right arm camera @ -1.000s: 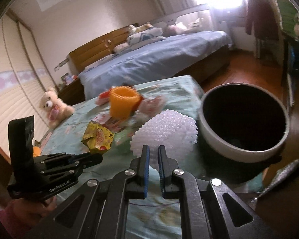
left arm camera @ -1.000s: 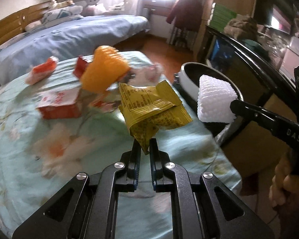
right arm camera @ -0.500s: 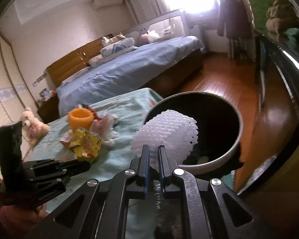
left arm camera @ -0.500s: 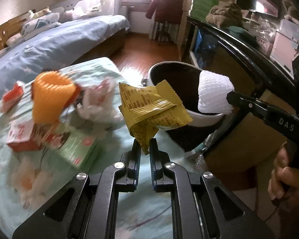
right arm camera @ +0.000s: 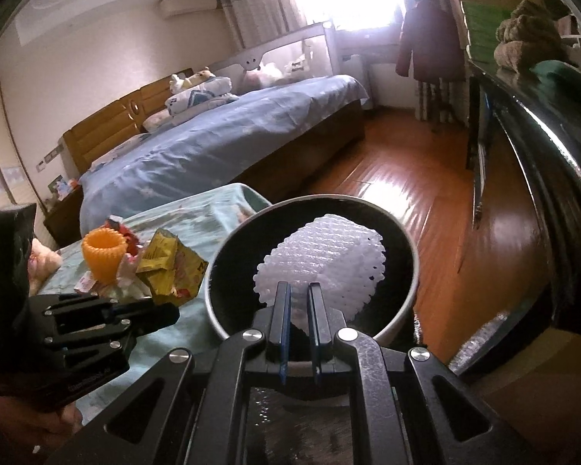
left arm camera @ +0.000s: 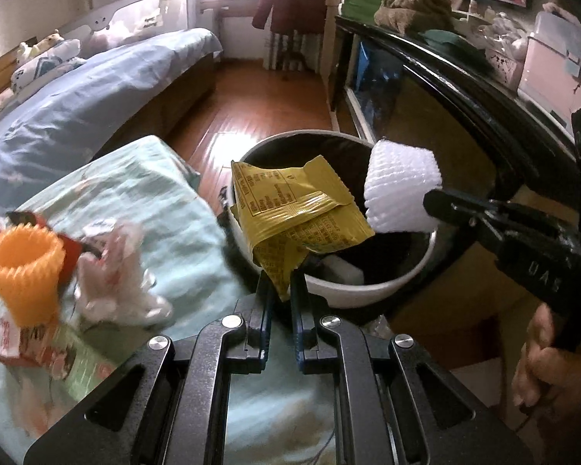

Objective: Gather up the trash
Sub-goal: 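Carry the wrapper and mesh sleeve over the bin and open both grippers, then grasp the green milk carton with the left gripper while the right gripper grasps the white-red plastic bag, then carry the carton and plastic bag over the bin and lower them inside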

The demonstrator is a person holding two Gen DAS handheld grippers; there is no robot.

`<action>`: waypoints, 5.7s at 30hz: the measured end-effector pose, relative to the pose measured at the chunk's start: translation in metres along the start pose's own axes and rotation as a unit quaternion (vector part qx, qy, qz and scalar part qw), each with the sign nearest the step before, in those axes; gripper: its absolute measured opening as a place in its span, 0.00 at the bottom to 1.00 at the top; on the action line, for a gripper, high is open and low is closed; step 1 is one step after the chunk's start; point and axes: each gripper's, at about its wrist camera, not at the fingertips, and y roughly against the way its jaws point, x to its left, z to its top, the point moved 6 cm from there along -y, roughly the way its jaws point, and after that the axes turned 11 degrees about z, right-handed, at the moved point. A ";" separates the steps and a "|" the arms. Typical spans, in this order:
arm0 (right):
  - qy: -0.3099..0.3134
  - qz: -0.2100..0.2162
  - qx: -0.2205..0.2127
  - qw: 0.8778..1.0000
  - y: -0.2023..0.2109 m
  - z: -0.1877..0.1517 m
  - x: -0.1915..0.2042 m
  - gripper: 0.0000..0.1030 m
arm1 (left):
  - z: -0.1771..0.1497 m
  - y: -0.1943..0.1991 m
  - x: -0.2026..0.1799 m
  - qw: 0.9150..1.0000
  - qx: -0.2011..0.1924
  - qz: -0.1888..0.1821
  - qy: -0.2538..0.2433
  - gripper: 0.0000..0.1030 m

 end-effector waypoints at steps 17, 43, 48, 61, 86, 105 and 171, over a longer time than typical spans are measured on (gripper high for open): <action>-0.030 -0.003 0.017 0.999 -0.022 0.005 -0.025 0.13 | 0.022 -0.020 -0.015 1.000 0.009 -0.006 0.005 0.57; -0.024 0.078 0.023 0.996 -0.020 -0.023 0.053 0.87 | -0.089 0.036 0.095 0.988 0.005 0.050 0.148 0.62; -0.014 0.093 0.034 0.995 -0.025 -0.034 0.073 0.87 | -0.105 0.041 0.117 0.983 0.009 0.070 0.167 0.64; 0.004 0.108 0.052 0.993 -0.036 -0.047 0.107 0.87 | -0.114 0.036 0.141 0.977 0.014 0.082 0.198 0.72; 0.002 0.120 0.045 0.992 -0.067 -0.030 0.118 0.86 | -0.098 0.010 0.143 0.973 0.025 0.141 0.179 0.87; 0.043 0.128 0.080 0.988 -0.133 -0.026 0.152 0.68 | -0.144 0.034 0.173 0.972 0.031 0.105 0.207 0.54; -0.029 0.006 0.014 0.999 -0.009 -0.018 0.006 0.27 | -0.012 0.018 0.015 0.999 -0.027 0.006 0.045 0.48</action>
